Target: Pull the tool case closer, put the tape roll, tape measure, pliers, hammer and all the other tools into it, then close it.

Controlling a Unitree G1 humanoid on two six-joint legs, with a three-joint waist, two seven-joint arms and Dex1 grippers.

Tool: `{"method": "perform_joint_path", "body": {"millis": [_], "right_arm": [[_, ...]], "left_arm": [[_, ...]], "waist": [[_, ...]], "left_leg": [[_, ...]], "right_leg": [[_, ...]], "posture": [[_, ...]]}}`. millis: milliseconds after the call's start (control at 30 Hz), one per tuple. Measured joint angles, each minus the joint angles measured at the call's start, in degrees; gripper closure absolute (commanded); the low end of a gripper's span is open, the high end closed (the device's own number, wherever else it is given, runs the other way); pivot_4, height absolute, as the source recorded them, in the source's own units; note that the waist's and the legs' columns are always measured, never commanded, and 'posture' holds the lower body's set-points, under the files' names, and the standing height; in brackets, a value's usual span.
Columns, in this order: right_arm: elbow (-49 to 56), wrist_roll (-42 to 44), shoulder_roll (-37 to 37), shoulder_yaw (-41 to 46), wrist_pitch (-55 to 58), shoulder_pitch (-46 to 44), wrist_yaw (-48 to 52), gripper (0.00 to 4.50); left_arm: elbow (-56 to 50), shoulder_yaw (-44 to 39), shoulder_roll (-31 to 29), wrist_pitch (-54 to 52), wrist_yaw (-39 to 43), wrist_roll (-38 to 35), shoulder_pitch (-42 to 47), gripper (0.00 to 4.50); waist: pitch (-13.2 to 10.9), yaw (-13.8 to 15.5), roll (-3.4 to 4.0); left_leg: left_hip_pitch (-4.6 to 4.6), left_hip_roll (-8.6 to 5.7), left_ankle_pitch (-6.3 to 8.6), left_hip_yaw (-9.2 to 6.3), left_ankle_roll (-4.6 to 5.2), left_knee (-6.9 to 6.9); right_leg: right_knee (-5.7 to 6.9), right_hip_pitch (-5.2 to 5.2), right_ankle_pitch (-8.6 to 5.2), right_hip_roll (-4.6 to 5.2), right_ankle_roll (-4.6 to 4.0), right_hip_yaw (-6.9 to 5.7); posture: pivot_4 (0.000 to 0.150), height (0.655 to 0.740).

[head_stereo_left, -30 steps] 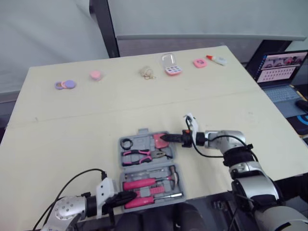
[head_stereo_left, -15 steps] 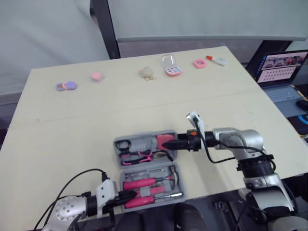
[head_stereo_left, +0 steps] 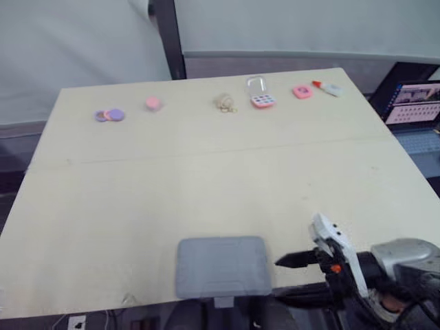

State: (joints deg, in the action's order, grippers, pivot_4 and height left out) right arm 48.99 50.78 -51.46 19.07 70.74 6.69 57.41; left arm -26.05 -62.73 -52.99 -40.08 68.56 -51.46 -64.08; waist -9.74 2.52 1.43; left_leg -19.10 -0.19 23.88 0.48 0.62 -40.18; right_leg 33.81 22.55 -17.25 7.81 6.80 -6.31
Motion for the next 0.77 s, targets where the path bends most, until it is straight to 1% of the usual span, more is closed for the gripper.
{"method": "perform_joint_path", "body": {"millis": [33,67,100,133,200,267,333,433,533,667,767], "right_arm": [[0.69,-1.56,-0.49,0.79,-1.87,2.07,-0.56,0.1],[1.35,-4.01,-0.68,1.67,-4.85,4.94,-1.43,0.1],[1.72,-6.22,-0.54,1.86,-7.62,7.06,-2.26,0.1],[1.81,-7.82,-0.37,1.67,-9.57,8.53,-2.95,0.1],[1.77,-12.75,0.49,1.23,-15.74,13.09,-4.49,0.1],[0.59,-15.84,0.73,0.99,-20.56,16.48,-4.56,0.1],[-2.83,-19.28,2.08,0.65,-26.36,19.56,-4.34,0.1],[-9.56,-23.58,3.47,0.16,-34.64,21.32,-3.81,0.1],[-14.34,-26.1,4.05,0.13,-40.28,21.41,-3.17,0.1],[-18.83,-27.36,4.36,0.14,-44.58,21.23,-2.86,0.1],[-20.26,-27.72,4.36,0.13,-45.85,20.98,-2.72,0.1]], "left_arm": [[1.03,1.77,-0.92,0.41,-1.12,0.83,3.8,4.5],[2.08,5.31,-1.92,1.44,-2.94,2.63,9.27,4.5],[2.15,8.32,-2.26,2.48,-4.17,4.12,13.14,4.5],[2.04,10.67,-2.15,3.39,-4.96,4.91,16.09,4.5],[1.61,17.3,-1.83,4.44,-7.26,6.61,23.39,4.5],[1.28,20.61,-1.91,3.08,-9.72,6.97,27.41,4.5],[0.01,23.64,-1.68,2.04,-12.76,7.88,31.25,4.5],[-0.51,27.36,-0.03,1.71,-14.67,8.88,34.42,4.5],[-0.53,29.63,0.86,1.17,-15.48,9.38,35.71,4.5],[-0.68,30.33,1.56,0.96,-15.41,10.22,35.39,4.5],[-0.71,30.53,2.33,1.15,-15.04,10.78,35.08,4.5]], "waist": [[0.06,0.11,-0.09],[0.15,0.34,-0.28],[0.23,0.32,-0.49],[0.3,0.18,-0.67],[0.44,-0.24,-0.95],[0.42,-1.19,-1.08],[0.4,-1.57,-1.11],[0.38,-2.22,-1.09],[0.32,-2.49,-1.09],[0.19,-2.46,-0.98],[0.1,-2.42,-0.8]], "left_leg": [[-0.02,0.01,-0.02,0.01,-0.03,0.03],[0.0,0.03,-0.02,0.02,-0.03,0.04],[0.01,0.08,-0.03,0.0,-0.04,0.04],[0.05,0.09,-0.04,-0.02,-0.06,0.05],[0.19,0.1,0.0,-0.06,-0.02,0.06],[0.19,0.07,0.06,-0.09,0.07,0.06],[0.27,0.06,0.15,-0.01,0.15,0.07],[0.3,0.07,0.15,0.09,0.15,0.09],[0.4,0.17,0.1,0.12,0.05,0.08],[0.67,0.27,0.02,0.16,-0.1,0.09],[0.67,0.28,0.02,0.16,-0.1,0.11]], "right_leg": [[0.05,-0.02,0.01,-0.01,-0.01,0.05],[0.11,-0.04,0.05,-0.04,0.04,0.15],[0.17,-0.02,0.17,-0.1,0.25,0.22],[0.23,-0.01,0.32,-0.14,0.51,0.28],[0.34,0.07,0.37,-0.18,0.56,0.33],[0.27,0.06,0.41,-0.15,0.59,0.34],[0.22,0.02,0.41,-0.14,0.6,0.32],[0.1,-0.02,0.43,-0.14,0.65,0.32],[0.11,-0.09,0.5,-0.19,0.77,0.32],[0.12,-0.2,0.5,-0.2,0.78,0.38],[0.23,-0.18,0.49,-0.18,0.76,0.43]], "posture": [[0.15,0.74],[0.15,0.74],[0.15,0.74],[0.15,0.74],[0.15,0.74],[0.15,0.74],[0.15,0.74],[0.15,0.74],[0.15,0.74],[0.15,0.74],[0.15,0.74]]}}
